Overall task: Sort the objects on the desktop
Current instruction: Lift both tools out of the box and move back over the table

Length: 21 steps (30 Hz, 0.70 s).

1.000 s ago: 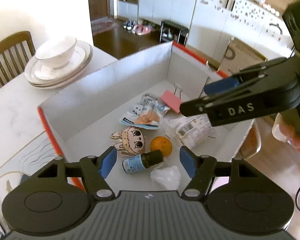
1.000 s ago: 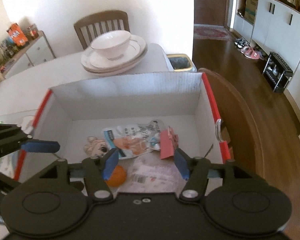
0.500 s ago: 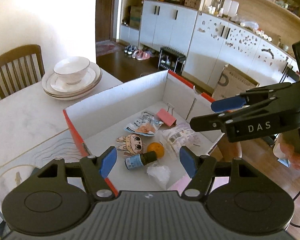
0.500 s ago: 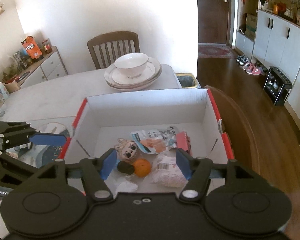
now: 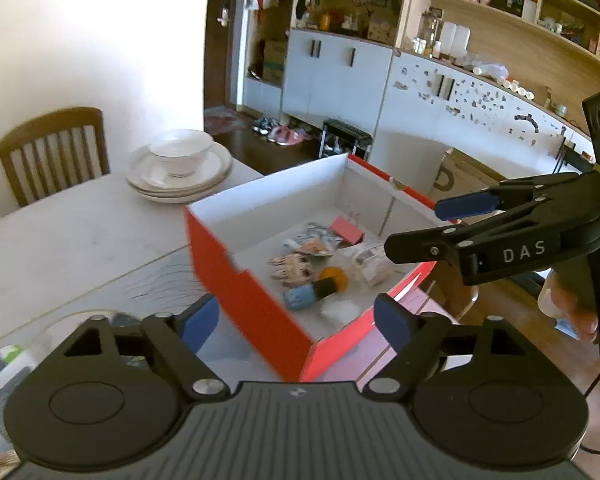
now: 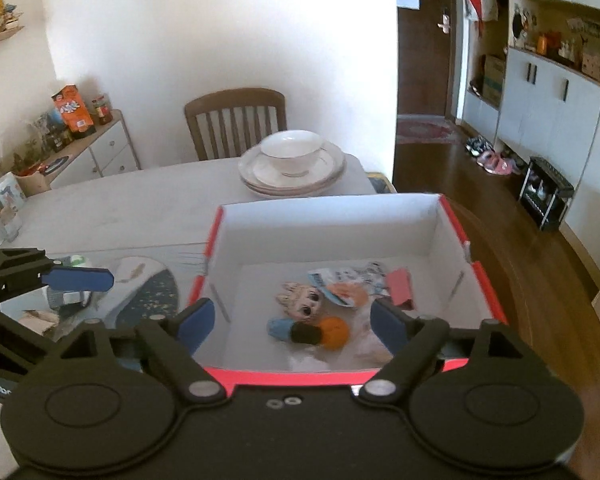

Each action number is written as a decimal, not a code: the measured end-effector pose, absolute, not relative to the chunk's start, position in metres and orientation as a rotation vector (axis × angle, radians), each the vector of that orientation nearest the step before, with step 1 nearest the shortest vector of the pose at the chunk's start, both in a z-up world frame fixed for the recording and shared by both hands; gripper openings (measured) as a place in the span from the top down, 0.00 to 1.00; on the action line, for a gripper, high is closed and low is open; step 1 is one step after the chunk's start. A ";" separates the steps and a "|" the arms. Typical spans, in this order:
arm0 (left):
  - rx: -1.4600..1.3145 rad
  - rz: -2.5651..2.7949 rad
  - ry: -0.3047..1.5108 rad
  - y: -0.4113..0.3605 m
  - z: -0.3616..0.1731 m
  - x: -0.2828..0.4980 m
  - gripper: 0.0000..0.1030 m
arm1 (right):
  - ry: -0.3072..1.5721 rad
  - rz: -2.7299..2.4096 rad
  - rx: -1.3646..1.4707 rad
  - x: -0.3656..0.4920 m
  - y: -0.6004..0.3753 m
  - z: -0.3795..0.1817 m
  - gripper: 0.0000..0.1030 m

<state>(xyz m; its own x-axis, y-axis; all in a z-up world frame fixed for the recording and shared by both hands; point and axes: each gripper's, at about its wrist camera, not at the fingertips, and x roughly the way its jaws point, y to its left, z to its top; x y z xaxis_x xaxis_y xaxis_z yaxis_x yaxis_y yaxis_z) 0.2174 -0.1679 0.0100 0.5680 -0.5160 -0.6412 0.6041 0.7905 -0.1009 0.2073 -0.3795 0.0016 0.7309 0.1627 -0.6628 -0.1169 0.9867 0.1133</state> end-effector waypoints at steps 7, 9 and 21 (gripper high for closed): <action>0.110 -0.601 0.681 -0.110 0.006 0.200 0.01 | 0.709 0.195 0.040 0.196 -0.321 0.003 0.02; 0.106 -0.576 0.683 -0.091 0.002 0.196 0.01 | 0.702 0.201 0.035 0.194 -0.304 0.003 0.01; 0.083 -0.441 0.720 0.013 -0.027 0.186 0.00 | 0.713 0.264 0.034 0.216 -0.200 -0.012 0.01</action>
